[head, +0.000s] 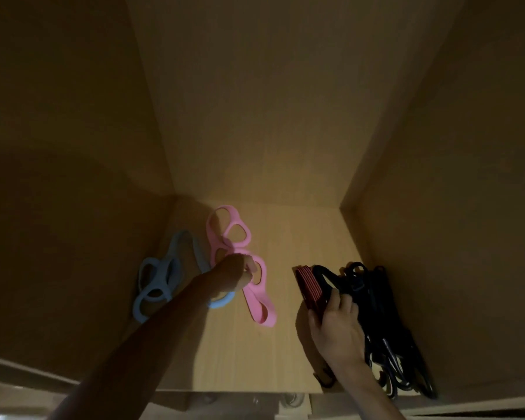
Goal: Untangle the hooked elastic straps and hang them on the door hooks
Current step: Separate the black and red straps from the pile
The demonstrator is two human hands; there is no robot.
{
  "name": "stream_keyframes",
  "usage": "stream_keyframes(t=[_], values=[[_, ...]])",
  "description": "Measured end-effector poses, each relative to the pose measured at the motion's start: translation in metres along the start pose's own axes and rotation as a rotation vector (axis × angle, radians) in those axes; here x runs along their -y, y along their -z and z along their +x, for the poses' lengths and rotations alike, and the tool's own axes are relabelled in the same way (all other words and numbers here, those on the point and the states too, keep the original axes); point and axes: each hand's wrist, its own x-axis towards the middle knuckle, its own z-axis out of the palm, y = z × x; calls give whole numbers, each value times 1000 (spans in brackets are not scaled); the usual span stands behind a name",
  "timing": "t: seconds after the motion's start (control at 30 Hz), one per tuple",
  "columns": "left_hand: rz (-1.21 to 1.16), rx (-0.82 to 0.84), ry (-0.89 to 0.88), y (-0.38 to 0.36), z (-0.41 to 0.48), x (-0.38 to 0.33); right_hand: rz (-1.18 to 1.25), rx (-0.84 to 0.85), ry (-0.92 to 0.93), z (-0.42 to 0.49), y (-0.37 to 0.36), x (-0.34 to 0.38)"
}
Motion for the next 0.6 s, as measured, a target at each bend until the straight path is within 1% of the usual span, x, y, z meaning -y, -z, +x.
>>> stream_keyframes(t=[0.07,0.1,0.13,0.17,0.23,0.33,0.4,0.5,0.6], values=[[66,-35,-37,11,-3,-3,0,-146,110,7,8,8],[105,-54,-39,18,-6,-3,22,-153,181,9,14,14],[125,-65,-19,24,-8,1,60,-131,250,12,21,24],[151,-68,1,26,-7,9,110,-56,315,15,24,33],[195,-71,-4,30,-13,21,157,144,388,22,22,57],[265,-34,7,27,-19,44,80,380,321,35,2,89],[331,-29,15,24,-23,54,12,443,277,40,-15,103],[423,-107,0,18,-23,55,-18,437,252,41,-29,115],[538,-229,-42,7,-16,50,-27,399,291,43,-32,125]])
